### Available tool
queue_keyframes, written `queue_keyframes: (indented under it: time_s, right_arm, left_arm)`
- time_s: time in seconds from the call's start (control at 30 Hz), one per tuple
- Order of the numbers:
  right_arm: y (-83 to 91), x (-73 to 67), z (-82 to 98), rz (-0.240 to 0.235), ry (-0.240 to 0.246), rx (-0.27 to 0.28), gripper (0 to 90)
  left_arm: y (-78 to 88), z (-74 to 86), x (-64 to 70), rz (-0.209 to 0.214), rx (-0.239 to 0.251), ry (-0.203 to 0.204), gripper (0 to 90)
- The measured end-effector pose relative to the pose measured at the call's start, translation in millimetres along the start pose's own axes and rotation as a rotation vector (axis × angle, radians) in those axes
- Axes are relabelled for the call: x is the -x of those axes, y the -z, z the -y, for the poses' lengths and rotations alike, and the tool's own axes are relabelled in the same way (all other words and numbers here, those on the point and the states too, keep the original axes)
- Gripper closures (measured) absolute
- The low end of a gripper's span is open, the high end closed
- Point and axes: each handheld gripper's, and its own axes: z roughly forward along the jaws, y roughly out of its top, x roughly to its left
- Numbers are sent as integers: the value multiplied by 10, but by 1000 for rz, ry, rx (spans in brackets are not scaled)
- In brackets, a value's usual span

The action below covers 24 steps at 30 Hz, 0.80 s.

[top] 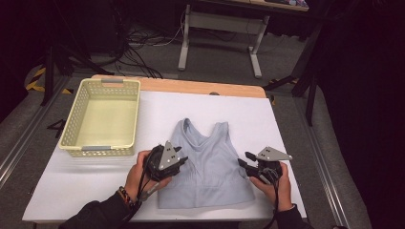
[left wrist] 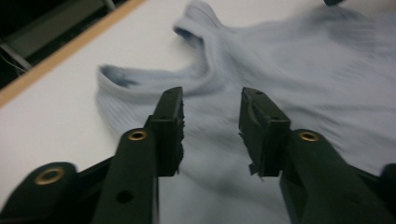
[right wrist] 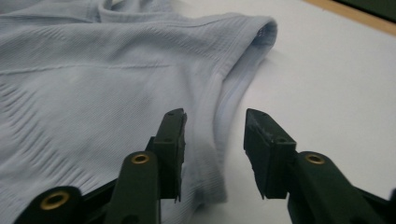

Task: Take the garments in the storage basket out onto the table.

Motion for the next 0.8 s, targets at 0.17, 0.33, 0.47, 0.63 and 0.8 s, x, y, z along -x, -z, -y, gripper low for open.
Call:
queue_keyframes:
  time_s: [0.17,0.33,0.47,0.63,0.8]
  right_arm:
    - [-17,-24,148,25,-14,-58,499]
    - [-68,64,245,-16,-98,-61,511]
    - [-92,76,235,-34,-65,-79,676]
    - [-52,34,144,-3,29,-96,781]
    - [132,45,-18,57,47,-11,782]
  left_arm:
    - [58,156,146,53,-26,-28,411]
    - [239,417,265,134,-84,5,271]
    - [308,636,356,230,-144,27,272]
    - [298,683,362,246,-155,39,283]
    - [294,684,357,250,-153,41,341]
